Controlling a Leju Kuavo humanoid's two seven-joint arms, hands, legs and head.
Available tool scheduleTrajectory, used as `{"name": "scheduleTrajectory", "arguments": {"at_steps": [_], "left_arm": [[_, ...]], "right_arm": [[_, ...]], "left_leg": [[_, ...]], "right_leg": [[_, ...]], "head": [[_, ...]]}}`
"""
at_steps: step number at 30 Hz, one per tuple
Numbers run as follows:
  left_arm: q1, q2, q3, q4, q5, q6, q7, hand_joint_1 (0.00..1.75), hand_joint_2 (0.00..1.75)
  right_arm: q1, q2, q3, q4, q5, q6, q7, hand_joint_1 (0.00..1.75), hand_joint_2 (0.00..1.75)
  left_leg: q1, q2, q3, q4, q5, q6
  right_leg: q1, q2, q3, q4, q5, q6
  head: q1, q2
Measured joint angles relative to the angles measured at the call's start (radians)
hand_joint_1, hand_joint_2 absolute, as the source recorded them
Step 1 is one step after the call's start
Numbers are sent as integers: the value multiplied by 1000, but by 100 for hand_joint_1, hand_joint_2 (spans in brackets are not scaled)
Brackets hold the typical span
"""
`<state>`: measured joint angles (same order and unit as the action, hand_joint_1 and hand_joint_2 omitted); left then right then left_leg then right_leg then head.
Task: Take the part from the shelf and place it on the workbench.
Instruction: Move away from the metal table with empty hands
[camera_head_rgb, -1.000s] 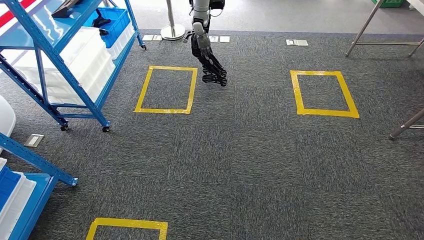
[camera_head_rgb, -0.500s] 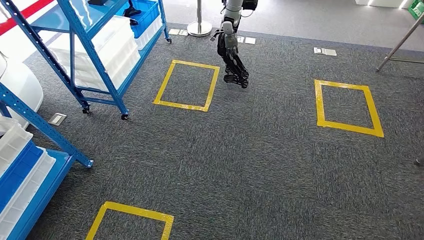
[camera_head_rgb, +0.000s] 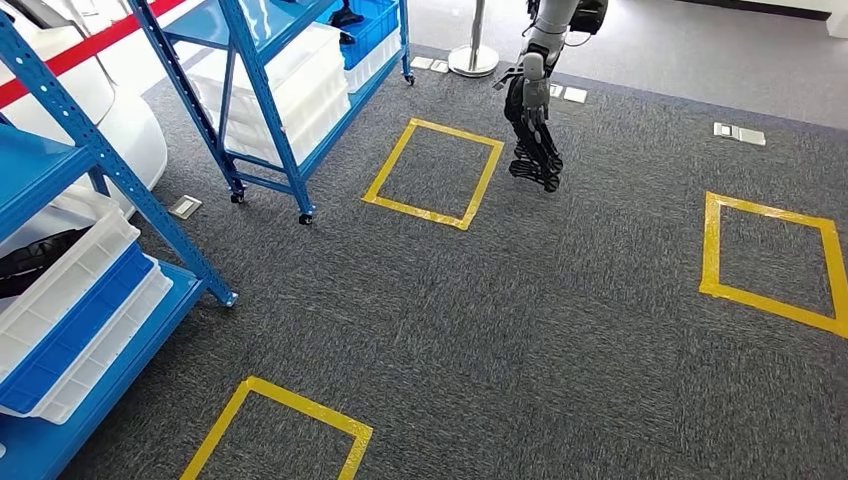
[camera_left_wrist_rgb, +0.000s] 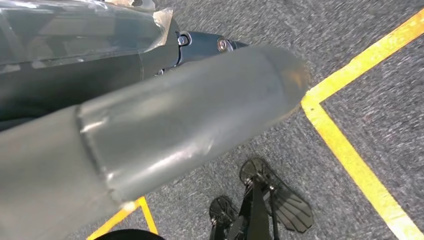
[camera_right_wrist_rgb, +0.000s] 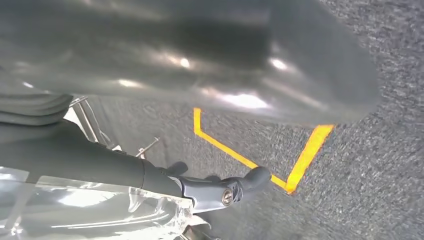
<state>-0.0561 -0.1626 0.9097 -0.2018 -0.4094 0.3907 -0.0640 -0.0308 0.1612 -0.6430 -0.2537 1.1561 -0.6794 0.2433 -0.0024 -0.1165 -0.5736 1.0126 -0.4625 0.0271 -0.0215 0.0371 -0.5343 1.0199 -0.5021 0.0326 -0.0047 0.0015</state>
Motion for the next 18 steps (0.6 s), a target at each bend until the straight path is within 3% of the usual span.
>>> {"name": "scheduleTrajectory", "arguments": {"at_steps": [1, 3, 5, 7, 8, 10, 12, 14, 16, 17, 18], "left_arm": [[2, 0, 1, 0, 1, -1, -1, 0, 0], [3, 1, 3, 0, 2, -1, -3, 0, 0], [1, 0, 6, 0, 4, -2, -6, 0, 0], [2, 0, 7, 0, 5, -2, -8, 0, 0], [3, 0, 8, 0, 5, -2, -9, 0, 0], [5, 0, 9, 0, 6, -2, -10, 0, 0], [3, 0, 9, 0, 6, -2, -11, 0, 0], [-1, 1, 9, 0, 6, -2, -13, 0, 0], [-3, 1, 9, 0, 6, -2, -14, 0, 0], [-2, 1, 10, 0, 6, -2, -14, 0, 0], [-2, 1, 10, 0, 6, -2, -14, 0, 0]], "right_arm": [[-1, 0, 0, 0, 3, 0, -2, 0, 0], [-1, 0, -2, 0, 8, 0, -6, 0, 0], [2, -1, -5, 1, 13, 0, -7, 0, 0], [4, -2, -7, 1, 18, 0, -7, 0, 0], [3, -2, -7, 1, 21, 0, -7, 0, 0], [2, -2, -7, 1, 26, 0, -7, 0, 0], [1, 0, -7, 1, 28, 0, -7, 0, 0], [0, 1, -7, 1, 29, 0, -7, 0, 0], [-2, 2, -8, 1, 29, 0, -7, 0, 0], [-4, 3, -8, 1, 29, 0, -6, 0, 0], [-4, 3, -8, 1, 29, 0, -6, 0, 0]], "left_leg": [[1, 6, -3, 4, -3, -4], [4, 47, -29, 58, -37, -12], [7, 93, -92, 184, -101, -21], [11, 108, -143, 281, -130, -26], [12, 112, -142, 276, -117, -26], [12, 122, -102, 198, -66, -23], [7, 161, -41, 86, -25, -15], [-1, 190, -6, 18, -12, -7], [-6, 176, -3, 6, -12, 0], [-4, 165, 1, -2, -7, 5], [-1, 154, 7, -11, -1, 11]], "right_leg": [[-2, -7, 3, -1, 2, -6], [-6, -26, 4, -4, 5, -21], [0, -50, 4, -5, 3, -32], [4, -74, 3, -5, 0, -36], [6, -85, 3, -5, -1, -37], [7, -101, 6, -5, -3, -38], [11, -114, 10, -4, -6, -35], [15, -128, 15, -5, -11, -28], [16, -146, 21, -9, -14, -19], [16, -147, 24, -8, -16, -14], [15, -132, 22, 3, -24, -11]], "head": [[-1, 0], [-9, 0], [-17, 0], [-17, 0], [-17, 0], [-18, 0], [-17, 0], [-16, 0], [-16, 0], [-16, 0], [-14, 0]]}}
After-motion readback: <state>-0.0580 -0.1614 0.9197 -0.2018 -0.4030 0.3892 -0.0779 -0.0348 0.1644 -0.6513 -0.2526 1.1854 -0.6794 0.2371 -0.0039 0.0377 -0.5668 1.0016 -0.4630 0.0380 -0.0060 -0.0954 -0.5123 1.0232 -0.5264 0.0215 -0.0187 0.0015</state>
